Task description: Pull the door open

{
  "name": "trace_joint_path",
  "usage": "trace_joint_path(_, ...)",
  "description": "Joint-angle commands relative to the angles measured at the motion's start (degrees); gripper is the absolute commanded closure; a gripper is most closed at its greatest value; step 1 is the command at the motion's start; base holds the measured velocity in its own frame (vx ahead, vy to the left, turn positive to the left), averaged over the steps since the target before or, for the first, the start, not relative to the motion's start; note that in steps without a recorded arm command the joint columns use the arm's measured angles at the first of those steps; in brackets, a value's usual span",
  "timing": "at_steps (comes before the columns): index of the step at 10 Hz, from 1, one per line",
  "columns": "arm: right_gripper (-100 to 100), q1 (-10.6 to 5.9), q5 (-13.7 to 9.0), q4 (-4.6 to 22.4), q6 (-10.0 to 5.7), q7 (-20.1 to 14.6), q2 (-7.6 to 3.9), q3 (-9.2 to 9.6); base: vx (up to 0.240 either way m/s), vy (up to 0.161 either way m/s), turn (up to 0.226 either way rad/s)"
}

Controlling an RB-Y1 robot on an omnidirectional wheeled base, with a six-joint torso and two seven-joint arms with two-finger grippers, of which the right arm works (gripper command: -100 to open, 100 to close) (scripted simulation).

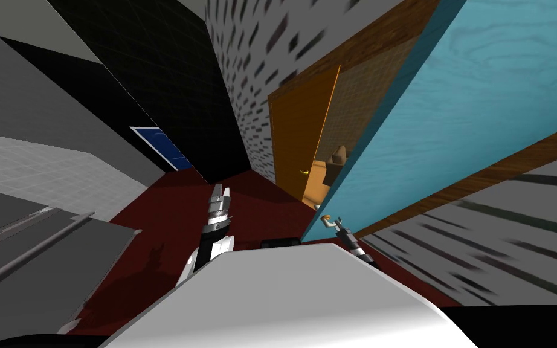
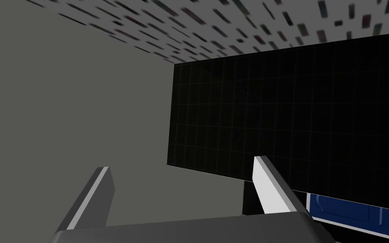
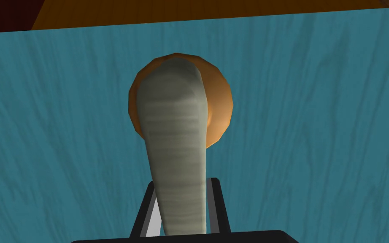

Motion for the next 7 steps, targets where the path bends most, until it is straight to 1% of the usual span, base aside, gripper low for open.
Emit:
trace_joint_path(1, 100, -0.89, -1.16, -0.27, 0.99, 0.43, -0.03, 1.64, -0.139, -0.035, 0.054)
trace_joint_path(3, 100, -1.82, -2.38, -0.55, 2.02, 0.87, -0.06, 3.36, -0.2, -0.03, 0.087)
trace_joint_path(4, 100, -1.82, -2.38, -0.55, 2.02, 0.87, -0.06, 3.36, -0.126, -0.019, 0.023)
trace_joint_path(5, 100, -2.68, -3.5, -0.8, 2.97, 1.28, -0.08, 4.94, -0.151, -0.022, 0.034)
trace_joint_path(6, 100, -2.68, -3.5, -0.8, 2.97, 1.28, -0.08, 4.94, -0.125, -0.021, 0.043)
trace_joint_path(7, 100, -3.3, -4.31, -0.99, 3.65, 1.57, -0.1, 6.08, -0.107, -0.027, 0.023)
